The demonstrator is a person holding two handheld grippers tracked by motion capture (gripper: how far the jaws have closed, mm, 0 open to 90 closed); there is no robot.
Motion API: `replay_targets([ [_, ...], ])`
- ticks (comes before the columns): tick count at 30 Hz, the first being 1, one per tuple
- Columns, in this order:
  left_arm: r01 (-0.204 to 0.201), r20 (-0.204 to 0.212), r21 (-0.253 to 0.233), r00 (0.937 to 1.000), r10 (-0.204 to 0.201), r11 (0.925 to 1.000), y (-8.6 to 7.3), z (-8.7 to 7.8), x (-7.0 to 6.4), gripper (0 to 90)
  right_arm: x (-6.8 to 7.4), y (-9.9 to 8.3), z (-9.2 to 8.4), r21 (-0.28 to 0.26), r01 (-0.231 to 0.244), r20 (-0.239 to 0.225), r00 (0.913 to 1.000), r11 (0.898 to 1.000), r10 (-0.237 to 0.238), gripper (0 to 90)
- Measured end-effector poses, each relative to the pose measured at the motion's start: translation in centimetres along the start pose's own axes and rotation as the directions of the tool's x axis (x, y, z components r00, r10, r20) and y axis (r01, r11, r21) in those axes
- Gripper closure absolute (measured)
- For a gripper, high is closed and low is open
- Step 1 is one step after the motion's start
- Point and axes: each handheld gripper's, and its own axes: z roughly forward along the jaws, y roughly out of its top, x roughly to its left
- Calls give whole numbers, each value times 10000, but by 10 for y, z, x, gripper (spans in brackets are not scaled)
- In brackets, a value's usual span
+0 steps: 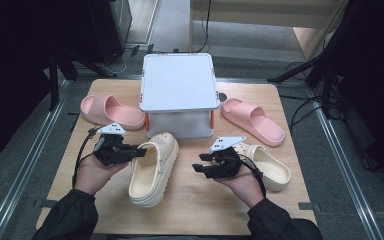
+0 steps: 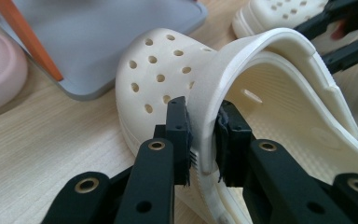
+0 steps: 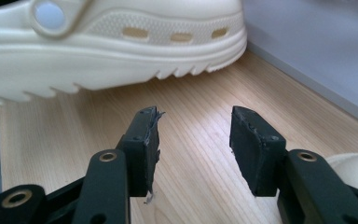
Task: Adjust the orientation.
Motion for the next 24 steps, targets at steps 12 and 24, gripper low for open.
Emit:
replay_targets([
  [12,-524,617,325,9968,504,9981,-3,12,-11,724,-1,-6,-4,21,-172,158,9997,9998,172,528],
  [24,-841,1113,898,9910,740,9924,-7,20,-19,675,1,-6,-1,83,-154,76,9999,9998,153,525],
])
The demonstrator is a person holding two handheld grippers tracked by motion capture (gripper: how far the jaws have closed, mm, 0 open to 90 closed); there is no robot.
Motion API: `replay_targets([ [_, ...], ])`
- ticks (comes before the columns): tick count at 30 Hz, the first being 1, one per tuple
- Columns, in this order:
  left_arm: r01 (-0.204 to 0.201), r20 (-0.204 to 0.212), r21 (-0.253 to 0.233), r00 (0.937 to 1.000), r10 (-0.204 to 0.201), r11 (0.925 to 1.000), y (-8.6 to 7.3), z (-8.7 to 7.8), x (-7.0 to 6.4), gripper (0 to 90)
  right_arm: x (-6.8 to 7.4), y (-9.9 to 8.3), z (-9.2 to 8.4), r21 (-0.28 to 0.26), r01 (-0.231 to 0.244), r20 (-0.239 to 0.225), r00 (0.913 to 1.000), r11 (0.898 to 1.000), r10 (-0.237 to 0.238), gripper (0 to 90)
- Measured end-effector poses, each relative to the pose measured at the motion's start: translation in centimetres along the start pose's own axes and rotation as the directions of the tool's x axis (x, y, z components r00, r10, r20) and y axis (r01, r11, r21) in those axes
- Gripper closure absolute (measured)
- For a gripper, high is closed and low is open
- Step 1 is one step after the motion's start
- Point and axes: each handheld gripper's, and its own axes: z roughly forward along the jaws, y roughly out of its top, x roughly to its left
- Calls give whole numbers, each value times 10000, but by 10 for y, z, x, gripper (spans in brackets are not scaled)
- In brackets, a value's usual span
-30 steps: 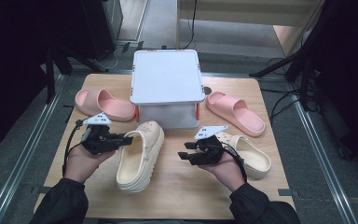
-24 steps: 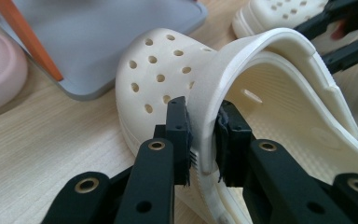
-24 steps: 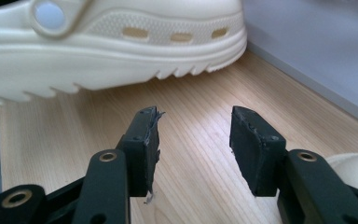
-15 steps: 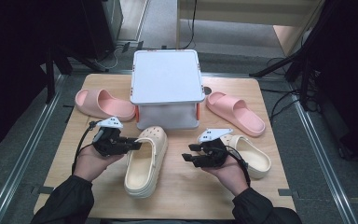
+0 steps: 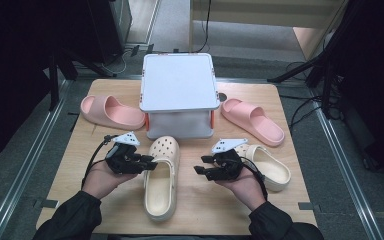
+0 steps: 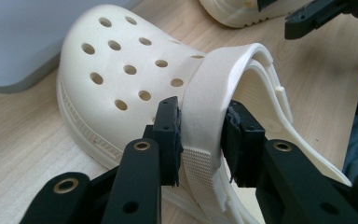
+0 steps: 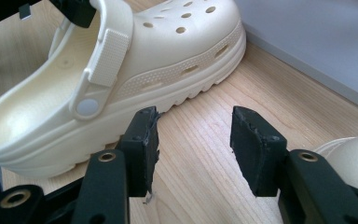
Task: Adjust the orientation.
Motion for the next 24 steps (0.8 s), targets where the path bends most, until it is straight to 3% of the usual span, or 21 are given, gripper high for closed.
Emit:
replay_targets([
  [5,-6,192,-403,9998,14,9992,1,-7,-1,641,0,0,0,-1,-124,-12,9999,9999,124,522],
  [15,221,-85,-1026,9997,-231,9945,10,-22,3,679,3,2,1,-158,-501,-155,9986,9986,498,498],
  [21,405,-221,-1120,9988,-432,9929,16,-27,9,655,11,4,-1,-444,-488,-393,9981,9978,470,516],
  [24,723,136,-1155,9974,-712,9907,21,-29,15,651,11,5,0,-527,-584,-473,9973,9969,559,509],
])
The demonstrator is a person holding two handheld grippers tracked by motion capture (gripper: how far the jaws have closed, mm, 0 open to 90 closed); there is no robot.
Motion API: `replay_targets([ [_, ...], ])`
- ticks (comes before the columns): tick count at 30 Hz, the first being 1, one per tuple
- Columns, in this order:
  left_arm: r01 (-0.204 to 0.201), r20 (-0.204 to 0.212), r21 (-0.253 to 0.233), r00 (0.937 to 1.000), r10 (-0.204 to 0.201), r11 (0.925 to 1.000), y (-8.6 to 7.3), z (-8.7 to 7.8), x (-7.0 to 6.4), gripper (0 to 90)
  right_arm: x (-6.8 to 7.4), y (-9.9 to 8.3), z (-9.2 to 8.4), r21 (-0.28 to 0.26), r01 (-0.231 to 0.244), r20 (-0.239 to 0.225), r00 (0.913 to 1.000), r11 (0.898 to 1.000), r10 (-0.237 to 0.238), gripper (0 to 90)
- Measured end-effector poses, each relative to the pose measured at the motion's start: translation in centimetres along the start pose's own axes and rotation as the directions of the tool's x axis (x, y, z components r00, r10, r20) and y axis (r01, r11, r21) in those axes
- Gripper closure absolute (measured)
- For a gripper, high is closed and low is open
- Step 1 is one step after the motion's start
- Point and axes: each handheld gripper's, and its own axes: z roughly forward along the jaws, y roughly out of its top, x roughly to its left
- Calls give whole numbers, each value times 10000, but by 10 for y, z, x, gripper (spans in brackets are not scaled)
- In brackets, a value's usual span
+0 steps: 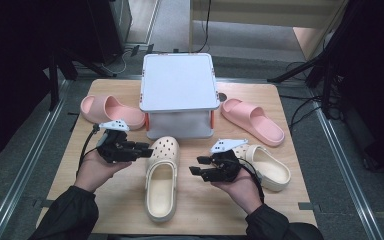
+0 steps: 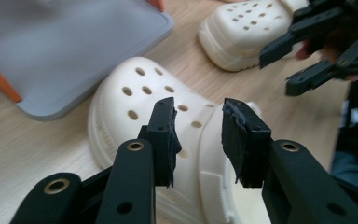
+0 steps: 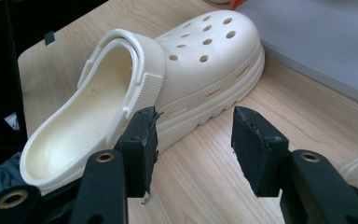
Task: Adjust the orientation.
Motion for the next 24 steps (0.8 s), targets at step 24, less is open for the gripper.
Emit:
replay_targets([
  [24,110,-1067,-236,9942,-135,9997,67,-22,33,769,17,10,5,112,-397,-119,9991,9991,399,541],
])
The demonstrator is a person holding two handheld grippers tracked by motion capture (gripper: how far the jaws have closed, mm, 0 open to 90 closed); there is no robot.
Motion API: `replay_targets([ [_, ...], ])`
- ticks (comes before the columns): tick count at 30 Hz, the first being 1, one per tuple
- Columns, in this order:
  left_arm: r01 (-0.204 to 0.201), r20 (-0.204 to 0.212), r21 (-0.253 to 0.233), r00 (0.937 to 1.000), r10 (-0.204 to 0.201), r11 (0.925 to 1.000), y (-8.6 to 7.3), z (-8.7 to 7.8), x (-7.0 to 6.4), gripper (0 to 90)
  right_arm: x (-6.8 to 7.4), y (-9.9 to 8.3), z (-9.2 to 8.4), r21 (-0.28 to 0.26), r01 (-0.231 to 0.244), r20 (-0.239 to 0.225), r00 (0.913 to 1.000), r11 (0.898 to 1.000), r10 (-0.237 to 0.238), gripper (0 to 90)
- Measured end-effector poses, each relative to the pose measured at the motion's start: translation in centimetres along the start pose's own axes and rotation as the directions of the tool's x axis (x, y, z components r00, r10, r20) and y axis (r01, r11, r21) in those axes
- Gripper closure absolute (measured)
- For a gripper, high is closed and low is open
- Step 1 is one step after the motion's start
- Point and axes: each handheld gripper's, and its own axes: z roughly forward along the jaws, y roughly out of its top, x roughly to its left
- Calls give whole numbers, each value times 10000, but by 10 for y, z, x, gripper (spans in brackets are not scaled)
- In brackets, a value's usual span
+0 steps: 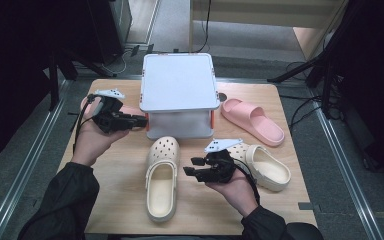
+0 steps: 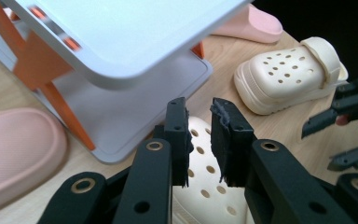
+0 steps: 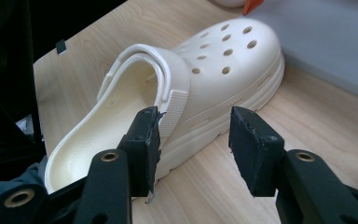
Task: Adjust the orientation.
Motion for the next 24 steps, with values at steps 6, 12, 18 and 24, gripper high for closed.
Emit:
replay_targets([
  [6,-310,-233,-211,9993,305,9993,24,-4,5,851,6,0,5,47,-113,220,9997,9999,112,516],
  [12,-392,-490,-126,9981,385,9992,36,8,14,868,14,0,12,115,82,515,9986,9999,-88,473],
  [18,-460,-741,201,9961,474,9987,38,20,22,850,21,-3,27,244,-115,756,9971,9996,96,412],
  [24,-361,-567,141,9977,368,9993,38,22,27,858,30,-7,45,487,-176,1074,9941,9987,123,369],
])
